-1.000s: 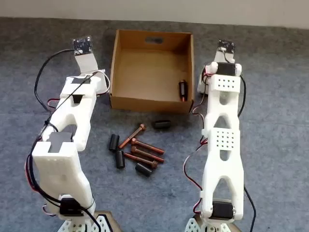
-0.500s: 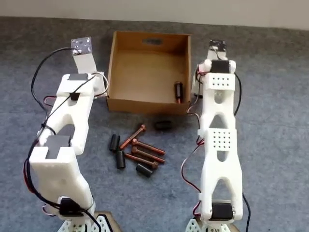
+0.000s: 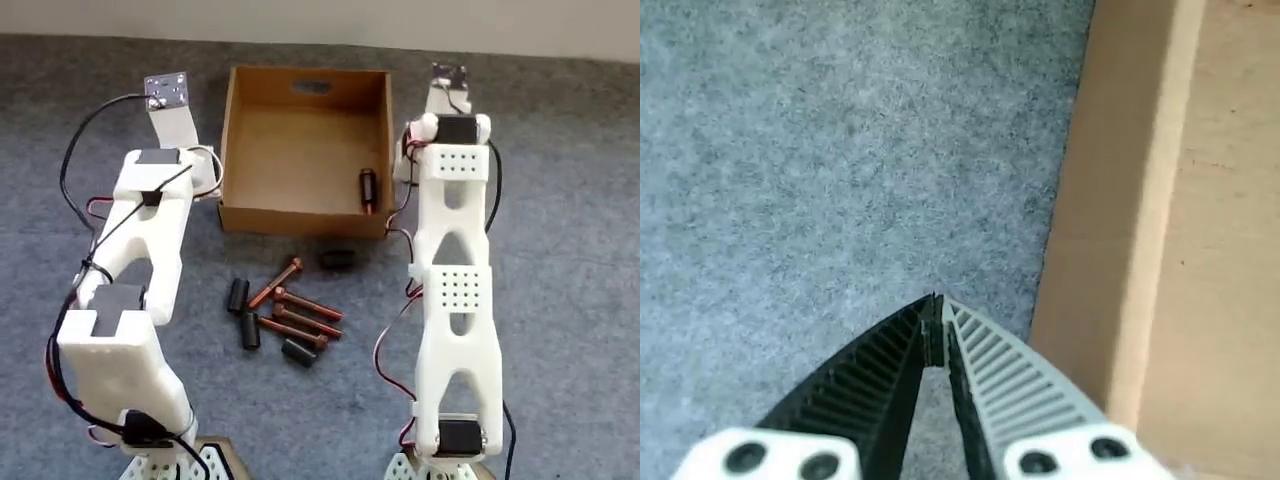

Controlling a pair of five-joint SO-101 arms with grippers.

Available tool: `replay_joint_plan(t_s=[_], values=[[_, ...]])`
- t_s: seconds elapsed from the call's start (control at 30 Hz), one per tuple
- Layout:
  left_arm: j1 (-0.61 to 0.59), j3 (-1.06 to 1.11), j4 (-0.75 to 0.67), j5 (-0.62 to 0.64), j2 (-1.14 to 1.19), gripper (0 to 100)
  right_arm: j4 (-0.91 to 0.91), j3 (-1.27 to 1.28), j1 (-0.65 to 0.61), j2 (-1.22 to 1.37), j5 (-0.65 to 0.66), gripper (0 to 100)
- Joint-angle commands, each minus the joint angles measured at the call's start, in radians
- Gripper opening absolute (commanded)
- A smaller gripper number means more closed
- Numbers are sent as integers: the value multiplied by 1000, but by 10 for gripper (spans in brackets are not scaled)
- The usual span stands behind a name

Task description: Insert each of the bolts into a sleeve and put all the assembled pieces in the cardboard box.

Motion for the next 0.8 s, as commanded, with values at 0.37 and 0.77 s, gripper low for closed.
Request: replay_joint_plan(t_s=[0.37, 0.77], values=[[-56, 211, 141, -5, -624, 8, 16, -94, 64, -367, 5, 6], [-61, 846, -213, -5, -990, 8, 18, 127, 35, -585, 5, 6]])
